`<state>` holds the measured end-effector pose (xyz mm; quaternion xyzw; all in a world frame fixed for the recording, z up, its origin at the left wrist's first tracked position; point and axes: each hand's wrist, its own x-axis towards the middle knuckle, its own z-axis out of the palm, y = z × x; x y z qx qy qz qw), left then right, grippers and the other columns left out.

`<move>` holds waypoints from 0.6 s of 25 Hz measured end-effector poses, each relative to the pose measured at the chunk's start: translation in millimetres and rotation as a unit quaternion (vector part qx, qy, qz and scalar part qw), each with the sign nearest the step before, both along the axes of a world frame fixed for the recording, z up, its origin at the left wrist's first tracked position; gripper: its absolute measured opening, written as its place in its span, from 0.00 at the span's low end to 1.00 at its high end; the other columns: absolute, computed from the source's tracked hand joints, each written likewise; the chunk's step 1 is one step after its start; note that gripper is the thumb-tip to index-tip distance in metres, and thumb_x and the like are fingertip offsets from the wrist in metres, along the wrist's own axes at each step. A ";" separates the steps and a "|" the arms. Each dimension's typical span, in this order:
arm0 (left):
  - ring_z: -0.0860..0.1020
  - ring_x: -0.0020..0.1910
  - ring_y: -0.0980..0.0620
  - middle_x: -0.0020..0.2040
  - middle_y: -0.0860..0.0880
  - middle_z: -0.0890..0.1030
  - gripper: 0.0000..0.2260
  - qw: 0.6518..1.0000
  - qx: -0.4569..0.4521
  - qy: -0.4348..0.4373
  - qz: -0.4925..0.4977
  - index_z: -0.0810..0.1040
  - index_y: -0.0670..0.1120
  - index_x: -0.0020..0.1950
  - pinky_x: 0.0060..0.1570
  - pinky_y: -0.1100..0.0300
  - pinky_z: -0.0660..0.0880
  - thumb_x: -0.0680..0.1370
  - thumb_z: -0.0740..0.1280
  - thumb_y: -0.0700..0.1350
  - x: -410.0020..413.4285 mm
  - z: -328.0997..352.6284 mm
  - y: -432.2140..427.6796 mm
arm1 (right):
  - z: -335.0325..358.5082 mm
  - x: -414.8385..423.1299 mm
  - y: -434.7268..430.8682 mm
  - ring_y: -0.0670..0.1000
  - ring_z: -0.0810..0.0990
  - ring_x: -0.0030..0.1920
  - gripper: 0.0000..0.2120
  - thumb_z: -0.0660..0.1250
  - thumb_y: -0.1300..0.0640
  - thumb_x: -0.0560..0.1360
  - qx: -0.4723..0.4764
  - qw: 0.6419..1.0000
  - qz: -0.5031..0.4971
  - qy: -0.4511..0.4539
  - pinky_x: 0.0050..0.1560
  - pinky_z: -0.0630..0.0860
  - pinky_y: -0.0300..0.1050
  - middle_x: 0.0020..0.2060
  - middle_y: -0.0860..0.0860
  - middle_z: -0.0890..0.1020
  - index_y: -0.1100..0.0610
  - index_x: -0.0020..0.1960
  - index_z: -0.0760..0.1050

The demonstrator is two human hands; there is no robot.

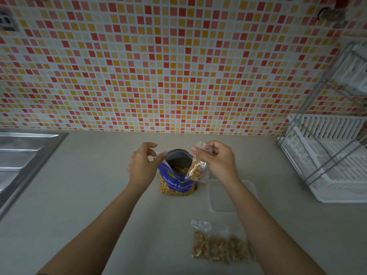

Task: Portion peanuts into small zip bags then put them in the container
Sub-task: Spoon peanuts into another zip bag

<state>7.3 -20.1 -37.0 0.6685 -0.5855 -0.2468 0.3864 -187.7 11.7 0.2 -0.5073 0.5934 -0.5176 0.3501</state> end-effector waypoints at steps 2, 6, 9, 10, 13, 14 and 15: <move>0.73 0.53 0.52 0.54 0.50 0.74 0.23 1.000 -0.009 0.007 0.003 0.70 0.49 0.61 0.53 0.49 0.75 0.71 0.70 0.55 -0.7 2.6 8.4 | 3.1 1.4 3.8 0.48 0.77 0.34 0.13 0.76 0.50 0.64 -0.003 1.000 0.009 0.004 0.38 0.76 0.43 0.29 0.47 0.77 0.52 0.33 0.72; 0.74 0.43 0.58 0.47 0.52 0.77 0.10 0.990 -0.120 0.021 -0.071 0.76 0.47 0.53 0.40 0.64 0.71 0.75 0.67 0.50 0.6 16.8 42.7 | 4.4 9.2 13.5 0.51 0.79 0.36 0.14 0.76 0.49 0.64 -0.006 1.000 0.014 0.002 0.38 0.76 0.44 0.31 0.51 0.78 0.52 0.32 0.71; 0.80 0.42 0.55 0.43 0.49 0.83 0.10 0.966 0.003 0.150 -0.212 0.80 0.47 0.51 0.43 0.63 0.77 0.73 0.69 0.48 -7.3 15.7 72.5 | -1.5 16.6 23.3 0.48 0.77 0.32 0.16 0.76 0.48 0.64 0.000 1.000 0.024 -0.002 0.34 0.74 0.41 0.29 0.51 0.77 0.52 0.31 0.71; 0.81 0.44 0.53 0.45 0.47 0.84 0.12 0.947 0.057 0.213 -0.232 0.80 0.46 0.54 0.46 0.63 0.78 0.72 0.71 0.46 -11.1 11.0 79.5 | -5.9 19.4 27.0 0.46 0.75 0.30 0.16 0.76 0.48 0.64 0.003 1.000 0.029 -0.001 0.33 0.73 0.39 0.27 0.49 0.76 0.52 0.30 0.70; 0.79 0.38 0.55 0.38 0.47 0.82 0.07 0.917 0.118 0.322 -0.202 0.80 0.44 0.49 0.42 0.66 0.77 0.73 0.69 0.38 -17.9 -8.7 94.3 | -23.2 23.3 38.0 0.43 0.74 0.31 0.14 0.77 0.49 0.62 0.040 0.998 0.057 -0.011 0.35 0.72 0.36 0.30 0.46 0.78 0.52 0.34 0.73; 0.77 0.35 0.56 0.35 0.48 0.80 0.05 0.915 0.132 0.335 -0.184 0.80 0.44 0.46 0.39 0.66 0.76 0.73 0.68 0.36 -17.4 -16.4 99.0 | -31.1 20.8 42.8 0.43 0.76 0.34 0.12 0.77 0.50 0.63 0.064 0.994 0.084 -0.036 0.38 0.74 0.36 0.34 0.47 0.80 0.51 0.38 0.75; 0.75 0.33 0.56 0.33 0.48 0.79 0.05 0.911 0.149 0.344 -0.171 0.80 0.44 0.43 0.37 0.67 0.75 0.74 0.67 0.35 -15.4 -25.1 103.2 | -39.2 17.6 48.0 0.42 0.78 0.36 0.11 0.76 0.52 0.65 0.091 0.987 0.116 -0.065 0.41 0.75 0.36 0.37 0.47 0.81 0.51 0.42 0.76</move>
